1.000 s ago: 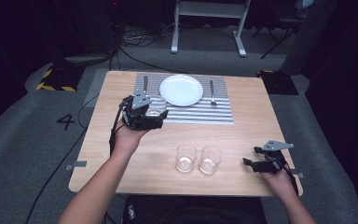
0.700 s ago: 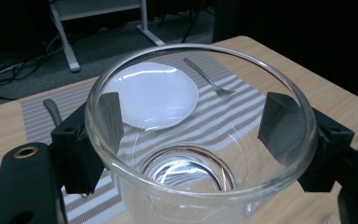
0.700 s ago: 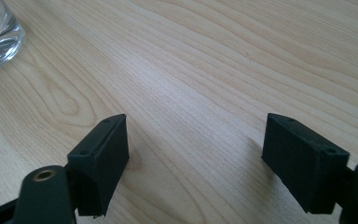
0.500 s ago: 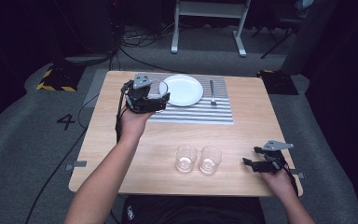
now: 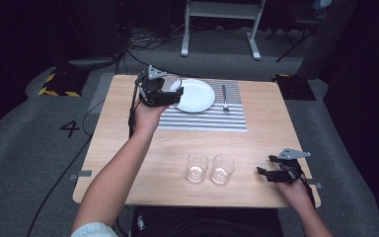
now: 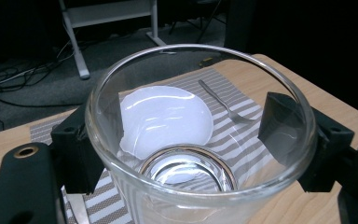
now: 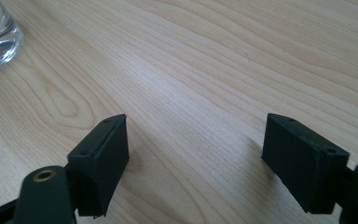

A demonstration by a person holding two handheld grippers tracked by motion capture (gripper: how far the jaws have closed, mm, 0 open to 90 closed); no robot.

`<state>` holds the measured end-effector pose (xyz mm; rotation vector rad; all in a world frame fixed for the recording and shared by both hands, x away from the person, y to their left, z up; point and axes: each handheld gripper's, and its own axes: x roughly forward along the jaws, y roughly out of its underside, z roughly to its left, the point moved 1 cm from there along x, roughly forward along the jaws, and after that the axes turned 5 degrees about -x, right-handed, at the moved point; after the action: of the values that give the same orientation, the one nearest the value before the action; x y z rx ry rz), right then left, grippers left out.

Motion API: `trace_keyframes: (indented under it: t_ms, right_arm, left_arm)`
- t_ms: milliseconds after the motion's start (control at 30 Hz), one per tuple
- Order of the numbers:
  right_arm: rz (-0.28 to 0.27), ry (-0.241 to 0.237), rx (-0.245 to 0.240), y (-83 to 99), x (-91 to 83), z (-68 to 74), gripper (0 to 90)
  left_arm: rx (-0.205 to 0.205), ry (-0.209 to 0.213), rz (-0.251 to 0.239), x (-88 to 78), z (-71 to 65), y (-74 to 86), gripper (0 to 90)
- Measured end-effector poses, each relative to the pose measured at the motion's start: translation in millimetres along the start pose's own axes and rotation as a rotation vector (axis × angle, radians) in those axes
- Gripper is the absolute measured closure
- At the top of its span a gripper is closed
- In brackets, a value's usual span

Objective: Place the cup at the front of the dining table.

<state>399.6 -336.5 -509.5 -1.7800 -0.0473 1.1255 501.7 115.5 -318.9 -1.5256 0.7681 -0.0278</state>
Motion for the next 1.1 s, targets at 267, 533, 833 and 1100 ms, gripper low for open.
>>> trace_keyframes:
  t_ms: [267,533,833,1100]
  right_arm:
    - [0.000,-0.001,-0.001,0.1,0.0,-0.1,22.9]
    - [-0.002,-0.002,0.003,-0.1,0.2,0.3,22.9]
    - [0.000,-0.005,-0.002,0.0,0.0,0.1,22.9]
    - [0.000,-0.005,-0.003,0.0,0.0,0.1,22.9]
  left_arm:
    - [-0.027,-0.035,0.011,17.2,10.5,-6.1,19.4]
    - [-0.052,-0.089,0.037,35.9,21.4,-7.9,19.4]
    - [-0.091,-0.118,0.095,63.6,31.4,-6.2,19.4]
    - [-0.087,-0.179,0.158,75.6,39.0,-5.6,19.3]
